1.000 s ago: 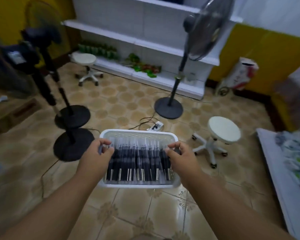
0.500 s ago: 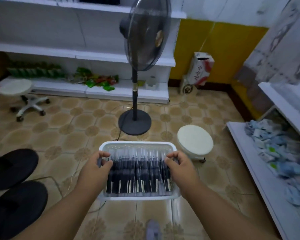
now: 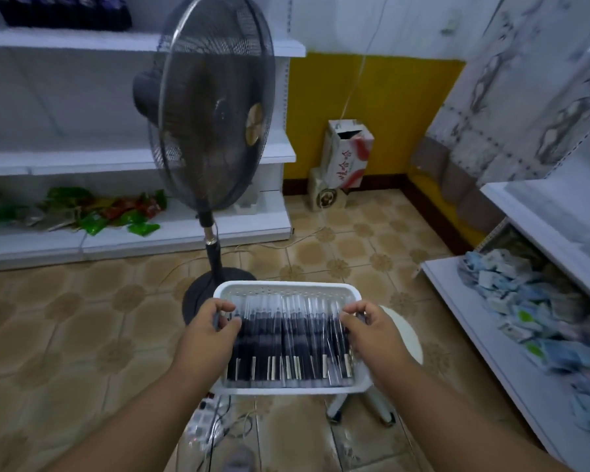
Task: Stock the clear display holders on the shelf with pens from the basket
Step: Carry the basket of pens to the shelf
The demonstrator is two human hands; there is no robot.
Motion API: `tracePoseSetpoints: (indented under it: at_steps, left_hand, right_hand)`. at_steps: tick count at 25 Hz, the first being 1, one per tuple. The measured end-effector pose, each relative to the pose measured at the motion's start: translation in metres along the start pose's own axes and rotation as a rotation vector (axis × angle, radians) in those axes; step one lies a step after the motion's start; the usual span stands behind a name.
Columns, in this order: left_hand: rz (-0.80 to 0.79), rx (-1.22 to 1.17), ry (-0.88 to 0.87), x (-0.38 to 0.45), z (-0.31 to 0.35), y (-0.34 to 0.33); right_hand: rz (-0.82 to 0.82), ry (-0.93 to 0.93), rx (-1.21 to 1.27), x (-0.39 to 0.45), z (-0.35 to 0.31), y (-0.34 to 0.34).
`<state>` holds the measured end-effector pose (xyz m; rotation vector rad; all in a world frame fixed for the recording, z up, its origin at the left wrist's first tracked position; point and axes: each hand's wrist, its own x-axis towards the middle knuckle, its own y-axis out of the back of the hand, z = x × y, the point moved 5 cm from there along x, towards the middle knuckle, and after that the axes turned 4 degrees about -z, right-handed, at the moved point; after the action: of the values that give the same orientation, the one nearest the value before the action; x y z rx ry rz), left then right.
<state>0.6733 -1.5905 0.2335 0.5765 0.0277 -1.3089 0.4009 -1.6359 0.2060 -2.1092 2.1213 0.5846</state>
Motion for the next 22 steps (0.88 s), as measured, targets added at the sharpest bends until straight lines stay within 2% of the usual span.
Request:
tracePoseSetpoints:
  at_steps: [6,15,22]
  left_hand:
    - [-0.151,0.132,-0.073,0.146,0.092,-0.044]
    - [-0.417,0.291,-0.148,0.309,0.205,-0.205]
    - [-0.627,0.43,-0.236,0.418,0.291,-0.332]
  right_hand:
    - [0.207,-0.078,0.099,0.108,-0.031,0.032]
    - [0.398,-0.15,0.201,0.271,-0.039,0.147]
    - [0.681,-0.242,0.281,0.348,-0.036,0.218]
